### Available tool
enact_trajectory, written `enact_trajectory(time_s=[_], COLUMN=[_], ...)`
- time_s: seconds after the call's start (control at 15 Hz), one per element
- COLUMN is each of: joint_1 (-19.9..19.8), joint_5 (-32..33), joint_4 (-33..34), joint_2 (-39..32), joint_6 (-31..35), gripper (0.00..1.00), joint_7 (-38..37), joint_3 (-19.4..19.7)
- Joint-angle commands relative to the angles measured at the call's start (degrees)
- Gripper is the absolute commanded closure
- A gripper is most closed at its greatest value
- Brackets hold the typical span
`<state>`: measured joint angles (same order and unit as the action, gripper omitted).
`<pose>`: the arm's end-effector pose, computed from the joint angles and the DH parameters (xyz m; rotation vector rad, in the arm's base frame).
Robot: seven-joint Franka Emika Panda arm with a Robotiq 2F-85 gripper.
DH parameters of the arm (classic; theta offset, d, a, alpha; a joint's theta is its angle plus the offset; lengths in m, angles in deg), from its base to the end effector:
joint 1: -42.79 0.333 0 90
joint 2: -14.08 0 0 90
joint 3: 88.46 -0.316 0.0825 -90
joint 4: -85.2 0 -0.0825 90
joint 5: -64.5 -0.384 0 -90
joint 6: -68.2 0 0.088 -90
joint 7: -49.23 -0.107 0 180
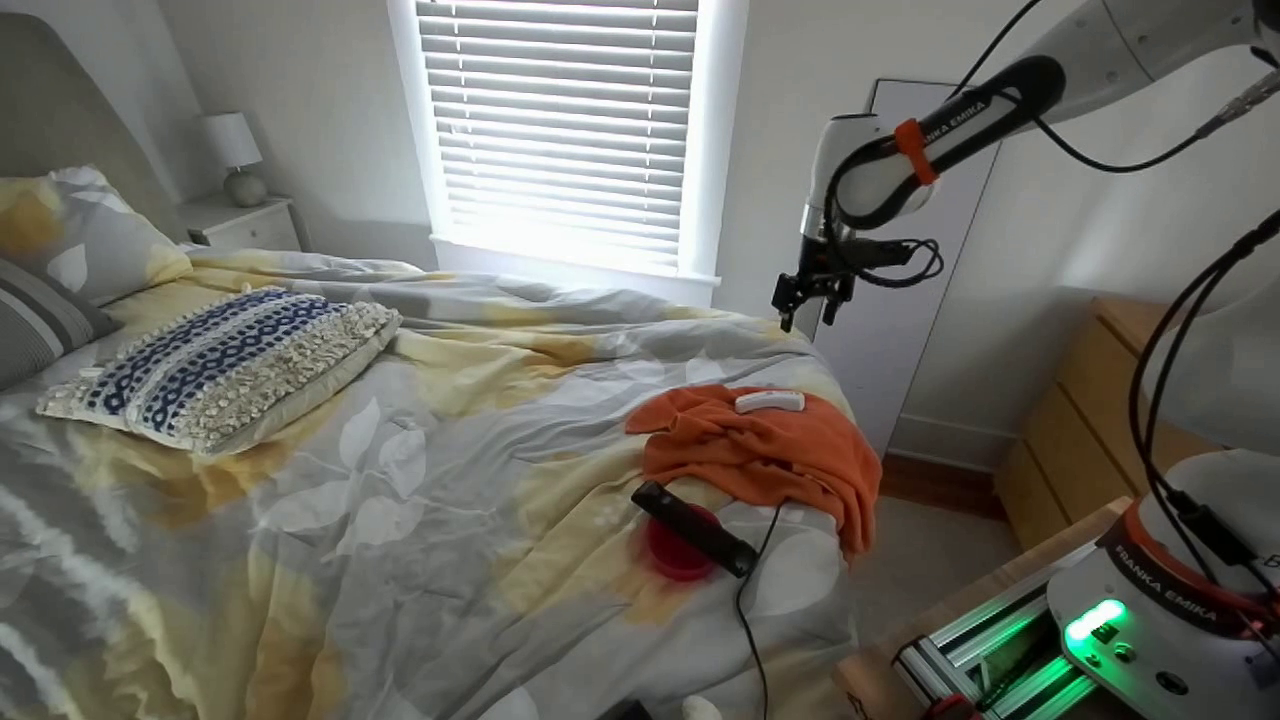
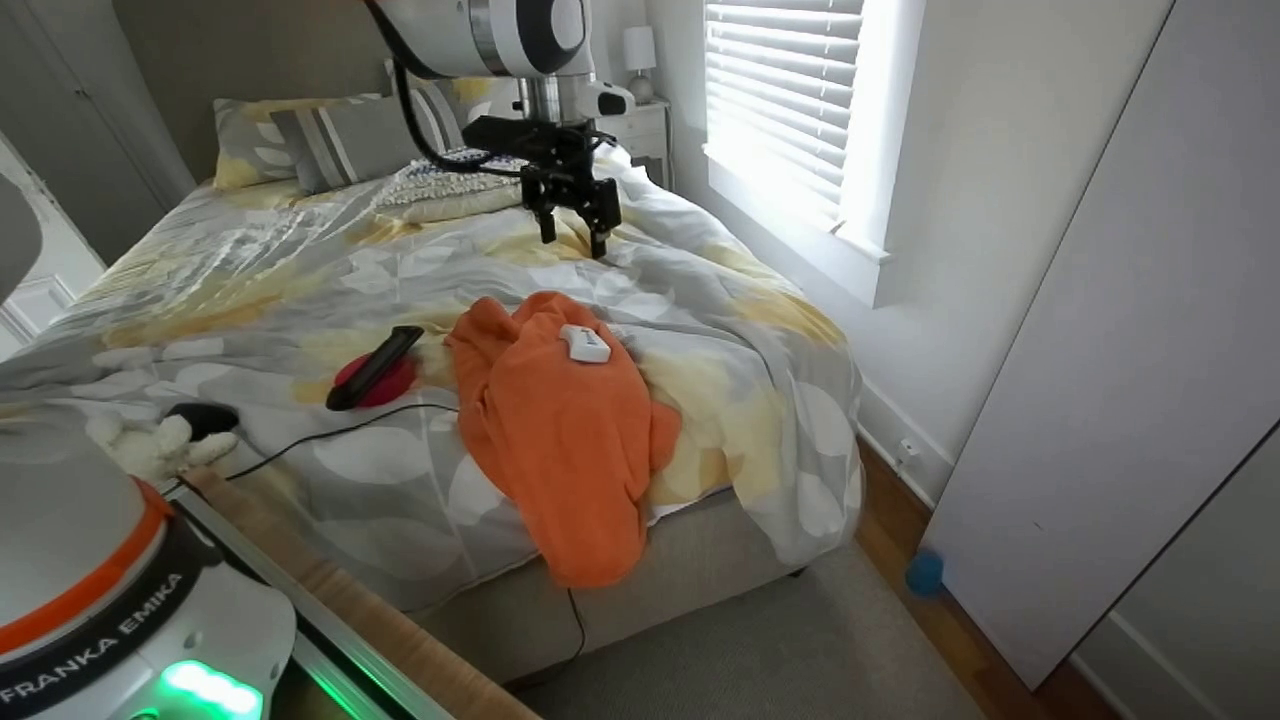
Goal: Put the white remote control on top of the orange towel
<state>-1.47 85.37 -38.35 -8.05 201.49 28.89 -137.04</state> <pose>0.5553 0.0327 0.2701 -3.1193 0.0718 0.0909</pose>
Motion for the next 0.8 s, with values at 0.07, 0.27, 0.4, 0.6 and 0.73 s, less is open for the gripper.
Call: enact_trajectory(time_s=[0.07,0.27,0.4,0.6,0.73], joint_1=[19.2,29.0,31.8,32.2,32.2], joint_5=[-20.4,-28.2,-31.3,-31.9,-32.0], joint_4=[8.3,7.4,8.6,9.1,9.2], joint_2=[-1.6,1.1,0.0,-0.5,-0.5], joint_6=[-5.2,-3.4,-3.6,-3.7,-3.7], gripper=[0.00,0.00,0.00,0.00,0.00], joint_7=[4.1,7.1,6.8,6.8,6.7], joint_3=[19.2,30.1,33.0,33.5,33.6])
